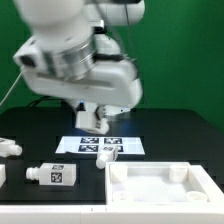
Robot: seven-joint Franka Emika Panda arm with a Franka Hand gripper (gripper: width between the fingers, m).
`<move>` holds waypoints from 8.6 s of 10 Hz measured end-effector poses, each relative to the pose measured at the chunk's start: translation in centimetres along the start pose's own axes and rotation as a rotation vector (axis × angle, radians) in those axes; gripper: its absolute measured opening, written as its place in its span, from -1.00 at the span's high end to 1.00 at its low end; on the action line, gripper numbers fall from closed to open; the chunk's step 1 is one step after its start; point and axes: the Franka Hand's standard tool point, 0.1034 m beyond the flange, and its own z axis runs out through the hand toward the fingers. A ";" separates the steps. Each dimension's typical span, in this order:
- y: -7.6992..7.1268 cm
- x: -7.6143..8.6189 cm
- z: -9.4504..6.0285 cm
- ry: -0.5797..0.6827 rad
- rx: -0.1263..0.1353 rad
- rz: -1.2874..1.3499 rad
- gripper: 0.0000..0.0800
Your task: Assemble one leg
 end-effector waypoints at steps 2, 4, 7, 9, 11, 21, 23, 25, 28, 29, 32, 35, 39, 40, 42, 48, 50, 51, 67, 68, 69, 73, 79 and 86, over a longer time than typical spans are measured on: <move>-4.0 0.7 -1.6 0.161 -0.011 -0.090 0.29; -4.4 1.2 -1.7 0.293 0.019 -0.096 0.29; -5.5 1.8 -1.9 0.514 0.053 -0.125 0.29; -9.0 1.5 -2.5 0.723 0.020 -0.243 0.29; -11.4 2.0 -3.3 0.866 0.045 -0.318 0.29; -13.3 2.6 1.6 0.923 0.033 -0.355 0.29; -13.7 2.8 1.8 0.923 0.032 -0.357 0.29; -13.8 3.0 2.8 0.912 0.025 -0.353 0.29; -14.2 3.2 3.0 0.943 0.033 -0.358 0.29; -14.2 3.2 3.0 0.948 0.036 -0.354 0.29; -14.3 3.4 3.0 0.968 0.041 -0.354 0.29; -14.7 4.4 4.1 0.975 0.031 -0.359 0.29; -15.0 4.5 4.4 1.013 0.053 -0.312 0.29; -14.9 4.5 4.4 1.041 0.061 -0.295 0.29; -14.9 4.5 4.4 1.054 0.055 -0.304 0.29; -15.4 5.0 1.9 0.729 -0.014 -0.376 -0.62; -16.5 4.5 1.3 0.546 -0.007 -0.325 -0.62; -16.7 4.1 0.8 0.483 -0.009 -0.311 -0.62; -15.3 6.6 4.0 0.377 0.047 0.192 0.29; -15.3 7.0 4.0 0.395 0.086 0.341 0.29; -15.2 7.1 3.9 0.395 0.115 0.476 0.29; -15.1 7.3 3.9 0.355 0.233 0.988 0.29; -15.0 7.1 3.8 0.371 0.269 0.908 -0.52; -15.1 7.0 3.8 0.447 0.050 0.075 -0.62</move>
Offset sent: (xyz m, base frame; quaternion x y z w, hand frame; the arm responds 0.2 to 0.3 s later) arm 0.0000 0.0000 0.0000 0.0000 0.1938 0.0000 0.9810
